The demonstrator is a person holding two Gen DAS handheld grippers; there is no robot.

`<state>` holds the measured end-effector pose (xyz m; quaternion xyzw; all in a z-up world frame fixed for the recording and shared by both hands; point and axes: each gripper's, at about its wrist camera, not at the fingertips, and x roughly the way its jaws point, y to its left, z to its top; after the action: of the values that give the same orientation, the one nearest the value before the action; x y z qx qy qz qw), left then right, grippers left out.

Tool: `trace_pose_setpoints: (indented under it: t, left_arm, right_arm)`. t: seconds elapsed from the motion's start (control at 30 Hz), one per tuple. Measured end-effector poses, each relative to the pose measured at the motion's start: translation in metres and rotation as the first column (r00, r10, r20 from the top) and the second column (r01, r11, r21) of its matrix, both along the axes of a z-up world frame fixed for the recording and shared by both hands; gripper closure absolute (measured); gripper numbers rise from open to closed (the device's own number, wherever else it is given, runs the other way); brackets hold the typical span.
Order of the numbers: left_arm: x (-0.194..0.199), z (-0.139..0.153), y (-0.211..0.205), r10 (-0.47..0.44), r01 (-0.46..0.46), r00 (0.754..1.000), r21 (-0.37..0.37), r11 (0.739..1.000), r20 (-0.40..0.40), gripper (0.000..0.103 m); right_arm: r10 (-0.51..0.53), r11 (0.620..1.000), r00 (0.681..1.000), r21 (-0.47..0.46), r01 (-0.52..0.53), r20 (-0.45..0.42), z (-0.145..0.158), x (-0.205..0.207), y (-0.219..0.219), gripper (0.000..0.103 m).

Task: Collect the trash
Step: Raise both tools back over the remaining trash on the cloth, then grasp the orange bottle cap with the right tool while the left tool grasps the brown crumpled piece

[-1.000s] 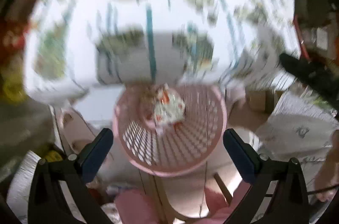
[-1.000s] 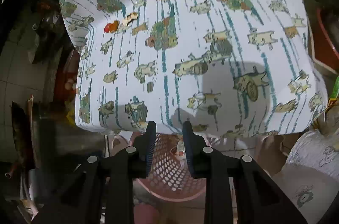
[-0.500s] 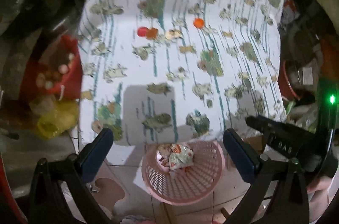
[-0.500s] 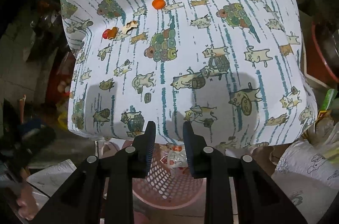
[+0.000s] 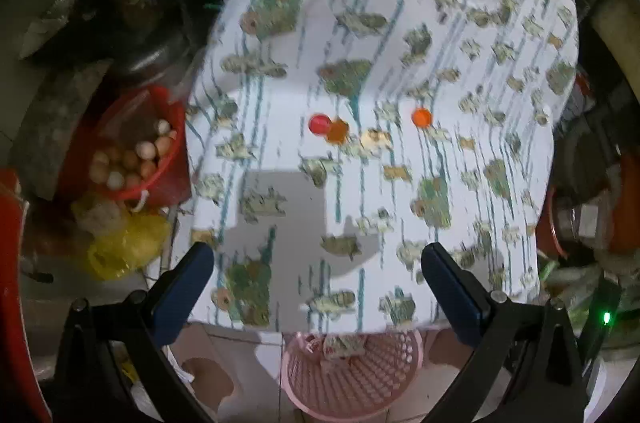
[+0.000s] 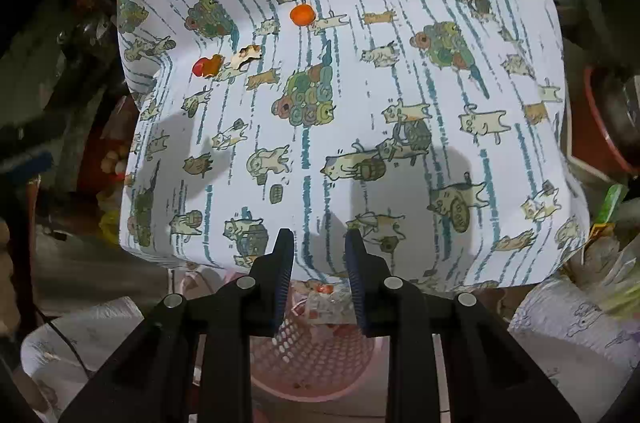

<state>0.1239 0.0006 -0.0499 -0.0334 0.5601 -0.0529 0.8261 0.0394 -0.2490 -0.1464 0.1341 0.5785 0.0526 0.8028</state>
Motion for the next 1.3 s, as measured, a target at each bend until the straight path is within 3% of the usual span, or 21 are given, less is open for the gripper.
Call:
trace_pose_setpoints:
  t: [0.3,0.43,0.63,0.8,0.87,0.97,1.07,1.1,1.17,1.23,1.3]
  left_arm:
    - [0.037,-0.002,0.024,0.069,-0.069,0.998,0.002,0.998,-0.002,0.0]
    - [0.049,-0.008,0.036,0.095,-0.095,0.995,0.005,0.995,-0.03,0.0]
    - [0.062,-0.013,0.038,0.096,-0.094,0.995,0.049,0.994,-0.025,0.0]
    - [0.072,-0.023,0.04,0.097,-0.097,0.994,0.004,0.995,-0.057,0.0]
    - [0.078,-0.03,0.041,0.108,-0.111,0.991,-0.034,0.993,-0.08,0.0]
    - [0.089,-0.039,0.032,0.09,-0.093,0.993,-0.031,0.995,-0.082,0.001]
    - [0.101,-0.045,0.016,0.057,-0.057,0.996,0.0,0.998,-0.068,0.009]
    - [0.106,-0.05,0.011,0.049,-0.051,0.995,-0.023,0.998,-0.086,0.011]
    - [0.114,-0.059,0.004,0.037,-0.046,0.991,-0.065,0.997,-0.128,0.021]
    - [0.124,-0.069,-0.006,0.024,-0.035,0.987,-0.069,0.997,-0.16,0.039]
    - [0.133,-0.076,-0.015,0.018,-0.03,0.984,-0.065,0.997,-0.175,0.044]
  right_arm:
    - [0.017,1.0,1.0,-0.021,-0.017,0.016,0.006,0.003,0.005,0.075]
    - [0.085,0.996,0.996,-0.022,-0.086,-0.026,0.007,0.019,0.016,0.075]
    - [0.081,0.996,0.997,-0.043,-0.081,0.013,0.033,0.073,0.013,0.074]
    - [0.027,0.999,0.997,-0.029,-0.025,0.068,0.043,0.118,0.002,0.06]
    - [0.002,1.0,0.999,0.005,-0.003,0.049,0.04,0.13,-0.004,0.059]
    - [-0.014,0.998,1.0,0.064,0.015,-0.018,0.035,0.144,-0.011,0.059]
    - [-0.039,0.998,0.999,0.039,0.04,-0.019,0.035,0.156,-0.017,0.058]
    - [-0.047,0.999,0.999,0.027,0.047,-0.016,0.034,0.161,-0.019,0.058]
    - [-0.058,0.998,0.998,0.032,0.059,-0.027,0.032,0.169,-0.023,0.058]
    - [-0.072,0.996,0.997,0.044,0.074,-0.039,0.03,0.176,-0.028,0.057]
    - [-0.075,0.997,0.996,0.034,0.076,-0.046,0.028,0.18,-0.03,0.057]
